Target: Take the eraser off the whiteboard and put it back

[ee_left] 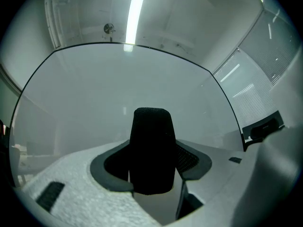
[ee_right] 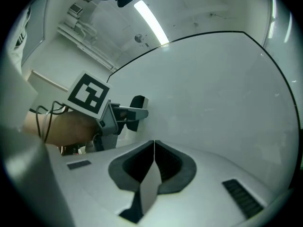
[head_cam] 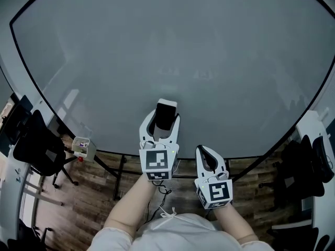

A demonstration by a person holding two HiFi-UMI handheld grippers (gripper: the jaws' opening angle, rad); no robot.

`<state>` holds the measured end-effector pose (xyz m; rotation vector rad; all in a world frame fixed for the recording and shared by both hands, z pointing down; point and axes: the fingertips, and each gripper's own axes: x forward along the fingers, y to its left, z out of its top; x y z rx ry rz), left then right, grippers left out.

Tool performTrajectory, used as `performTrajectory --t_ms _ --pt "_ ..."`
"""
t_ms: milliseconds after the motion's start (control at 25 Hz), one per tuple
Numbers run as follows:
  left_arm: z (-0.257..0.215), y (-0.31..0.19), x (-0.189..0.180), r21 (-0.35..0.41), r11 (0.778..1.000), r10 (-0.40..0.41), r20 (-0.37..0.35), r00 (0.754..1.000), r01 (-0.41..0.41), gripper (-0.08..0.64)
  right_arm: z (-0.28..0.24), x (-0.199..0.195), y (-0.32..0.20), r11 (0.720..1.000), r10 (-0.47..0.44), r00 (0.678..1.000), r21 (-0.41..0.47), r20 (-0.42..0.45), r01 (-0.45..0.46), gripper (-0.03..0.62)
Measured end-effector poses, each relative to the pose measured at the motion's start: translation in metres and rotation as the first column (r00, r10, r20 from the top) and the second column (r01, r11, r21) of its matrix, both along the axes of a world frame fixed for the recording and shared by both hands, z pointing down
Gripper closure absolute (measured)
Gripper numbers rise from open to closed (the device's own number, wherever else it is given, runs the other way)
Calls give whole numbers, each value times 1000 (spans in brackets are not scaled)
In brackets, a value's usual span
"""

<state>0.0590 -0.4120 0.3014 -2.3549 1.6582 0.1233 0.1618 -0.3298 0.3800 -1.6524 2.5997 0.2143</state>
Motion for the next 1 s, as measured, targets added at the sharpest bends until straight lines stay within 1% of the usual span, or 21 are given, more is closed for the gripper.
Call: performTrajectory --t_ms 120,240,480,560,720,840,1000 --pt "2 -9 2 -12 1000 -6 8 1000 7 298 0 5 -2 1000 17 1000 -1 7 -17 565" --pt "4 -14 1 -17 999 -32 10 999 32 298 2 7 -5 1000 20 1000 -10 14 -20 565" --pt "4 -19 1 16 993 -116 23 993 116 296 10 7 -12 999 15 1000 -32 16 -15 565" --pt "4 -19 1 24 991 -133 19 991 133 297 11 8 -12 999 14 1000 -35 17 -14 565" --pt "2 -17 2 31 991 -130 12 991 130 296 10 13 -13 999 18 1000 -36 20 -17 565" --pt "2 -18 3 30 994 -109 6 994 108 296 11 13 -14 999 21 1000 -40 21 -20 565" --pt "4 -17 7 9 997 -82 10 997 82 267 10 12 -11 999 19 1000 -36 16 -19 565"
